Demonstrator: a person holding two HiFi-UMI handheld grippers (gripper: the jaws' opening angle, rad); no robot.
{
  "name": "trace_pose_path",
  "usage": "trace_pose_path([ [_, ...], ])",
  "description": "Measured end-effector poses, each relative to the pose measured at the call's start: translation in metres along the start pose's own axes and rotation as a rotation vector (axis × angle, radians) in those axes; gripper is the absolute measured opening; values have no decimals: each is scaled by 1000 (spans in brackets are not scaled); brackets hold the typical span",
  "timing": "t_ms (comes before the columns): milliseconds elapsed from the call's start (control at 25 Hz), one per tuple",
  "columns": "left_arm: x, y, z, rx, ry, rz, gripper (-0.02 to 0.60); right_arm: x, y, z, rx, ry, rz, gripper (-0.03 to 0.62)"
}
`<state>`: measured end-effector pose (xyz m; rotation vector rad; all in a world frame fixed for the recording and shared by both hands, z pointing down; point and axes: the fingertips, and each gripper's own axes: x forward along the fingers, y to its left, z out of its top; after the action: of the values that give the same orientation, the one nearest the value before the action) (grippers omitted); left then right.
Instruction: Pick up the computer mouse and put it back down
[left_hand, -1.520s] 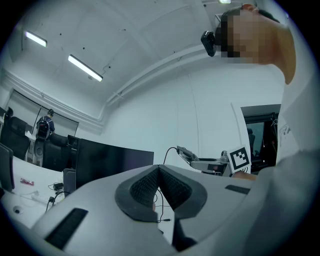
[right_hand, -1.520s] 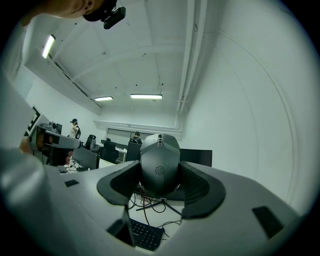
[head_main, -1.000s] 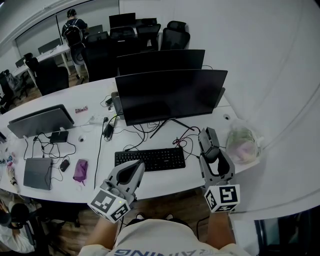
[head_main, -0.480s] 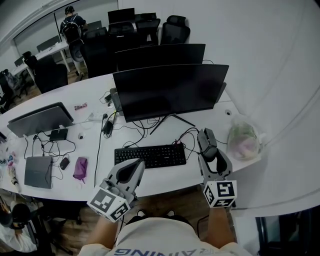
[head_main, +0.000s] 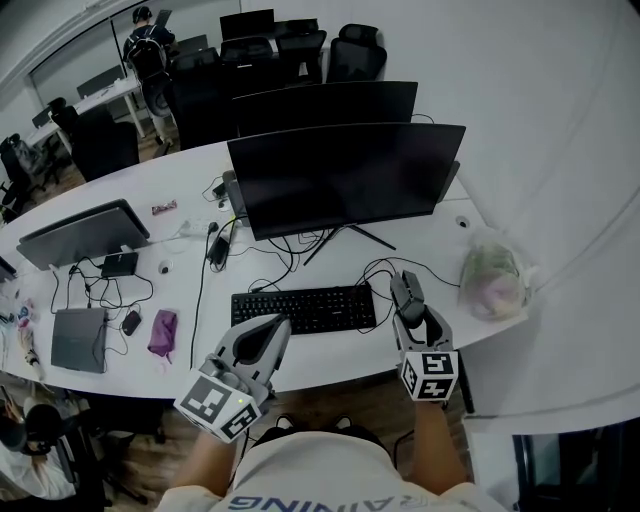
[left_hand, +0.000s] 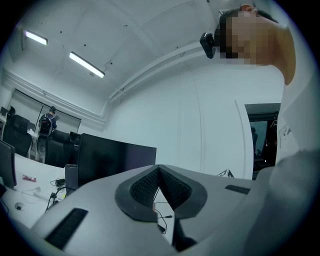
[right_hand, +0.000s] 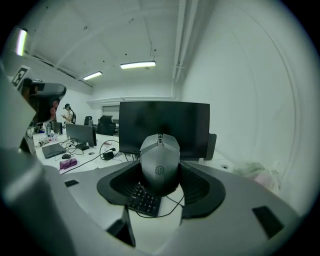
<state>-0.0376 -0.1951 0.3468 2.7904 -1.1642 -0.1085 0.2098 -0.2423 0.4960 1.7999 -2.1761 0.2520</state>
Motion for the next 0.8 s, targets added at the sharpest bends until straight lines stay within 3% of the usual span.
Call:
trace_pose_path([
  [800, 17, 2, -16, -8, 55, 0, 5, 40, -17, -137, 82, 285, -20, 264],
])
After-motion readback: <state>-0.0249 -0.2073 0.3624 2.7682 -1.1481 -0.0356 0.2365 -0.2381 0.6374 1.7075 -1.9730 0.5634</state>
